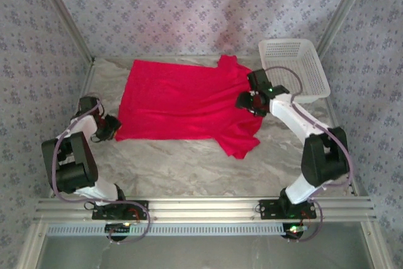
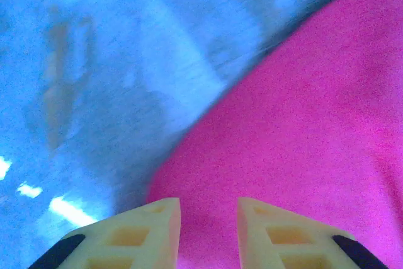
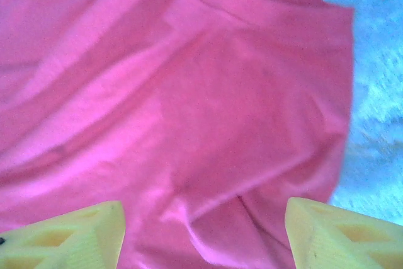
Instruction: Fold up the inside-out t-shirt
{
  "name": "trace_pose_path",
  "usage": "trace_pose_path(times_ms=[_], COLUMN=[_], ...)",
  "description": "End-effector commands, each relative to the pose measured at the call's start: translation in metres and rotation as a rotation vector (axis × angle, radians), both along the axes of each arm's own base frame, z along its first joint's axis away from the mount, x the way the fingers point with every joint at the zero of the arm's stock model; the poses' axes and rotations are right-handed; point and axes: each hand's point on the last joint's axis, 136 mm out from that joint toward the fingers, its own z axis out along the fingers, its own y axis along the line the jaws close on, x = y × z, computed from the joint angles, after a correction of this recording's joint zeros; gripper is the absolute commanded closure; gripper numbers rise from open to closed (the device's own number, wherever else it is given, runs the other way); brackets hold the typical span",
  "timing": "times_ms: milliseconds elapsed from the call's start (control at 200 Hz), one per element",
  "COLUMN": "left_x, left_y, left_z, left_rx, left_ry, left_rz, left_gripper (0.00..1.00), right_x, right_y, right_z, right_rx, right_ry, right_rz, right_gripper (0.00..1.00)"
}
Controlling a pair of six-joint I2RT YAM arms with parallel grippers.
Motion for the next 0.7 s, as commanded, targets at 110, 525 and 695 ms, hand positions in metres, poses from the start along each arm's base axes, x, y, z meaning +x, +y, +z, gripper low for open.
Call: trace_pose_path(times_ms=[110, 525, 695], left_x=[-0.004, -0.009, -0.016], left_y=[0.009, 0.016, 0.015], left_z=[0.002, 0.008, 0.002], left_rx=[-0.013, 0.037, 0.041], left_ry=[-0.001, 0.011, 0.023], left_rz=[0.056, 0.06, 0.057], left_gripper=[0.71, 0.58, 0.57], right_x=[-0.036, -0.071, -0.088], right_y=[-0.011, -0.02, -0.023], right_z=[-0.025, -0.046, -0.052], right_rx=[0.011, 0.016, 0.034], right_ry=[0.077, 0.155, 0.182], right_rz=[0.002, 0.015, -0.002], right_gripper=[0.3, 0.29, 0.29])
